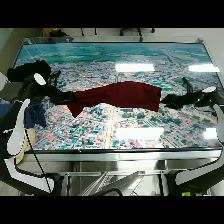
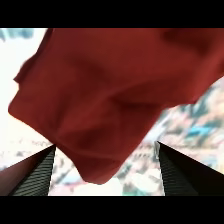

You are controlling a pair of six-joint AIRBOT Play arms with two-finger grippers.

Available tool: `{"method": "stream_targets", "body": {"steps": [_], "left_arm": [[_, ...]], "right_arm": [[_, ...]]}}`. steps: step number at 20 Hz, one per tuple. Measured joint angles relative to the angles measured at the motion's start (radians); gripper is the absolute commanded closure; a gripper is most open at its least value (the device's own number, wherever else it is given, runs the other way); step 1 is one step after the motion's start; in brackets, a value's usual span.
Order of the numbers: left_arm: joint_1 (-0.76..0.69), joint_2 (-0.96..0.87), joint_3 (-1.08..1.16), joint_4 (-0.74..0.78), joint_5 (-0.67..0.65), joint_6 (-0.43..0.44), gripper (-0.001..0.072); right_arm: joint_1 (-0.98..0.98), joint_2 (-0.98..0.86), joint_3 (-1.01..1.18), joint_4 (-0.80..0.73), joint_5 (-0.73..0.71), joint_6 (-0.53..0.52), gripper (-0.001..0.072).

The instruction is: Fold the shirts.

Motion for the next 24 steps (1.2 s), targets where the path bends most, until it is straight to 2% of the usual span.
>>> {"method": "stream_targets", "body": {"steps": [3,4,5,6,7,8,10,12,19,24], "left_arm": [[0.000,-0.003,-0.088,-0.008,0.084,-0.003,0.0012],[-0.003,-0.003,-0.106,-0.019,0.116,-0.003,0.0072],[-0.007,-0.004,-0.121,-0.031,0.150,-0.003,0.0318],[-0.011,-0.004,-0.130,-0.038,0.185,-0.003,0.0522],[-0.015,-0.004,-0.137,-0.043,0.218,-0.003,0.0661],[-0.021,-0.004,-0.142,-0.051,0.248,-0.003,0.0693],[-0.029,-0.004,-0.145,-0.061,0.297,-0.003,0.0693],[-0.034,-0.004,-0.138,-0.065,0.322,-0.003,0.0694],[-0.037,-0.004,-0.124,-0.071,0.302,0.016,0.0695],[-0.023,-0.004,-0.122,-0.072,0.261,0.035,0.0695]], "right_arm": [[0.048,0.003,-0.100,0.062,-0.033,-0.029,0.0076],[0.071,0.002,-0.118,0.081,-0.062,-0.040,0.0125],[0.094,0.002,-0.130,0.096,-0.098,-0.050,0.0304],[0.118,-0.001,-0.140,0.106,-0.140,-0.058,0.0467],[0.140,-0.003,-0.146,0.117,-0.174,-0.068,0.0489],[0.160,-0.003,-0.148,0.122,-0.198,-0.077,0.0490],[0.185,0.000,-0.150,0.136,-0.227,-0.090,0.0478],[0.196,0.009,-0.150,0.140,-0.231,-0.098,0.0254],[0.187,0.037,-0.150,0.127,-0.175,-0.066,0.0253],[0.060,0.114,-0.150,0.128,-0.122,-0.029,0.0252]]}}
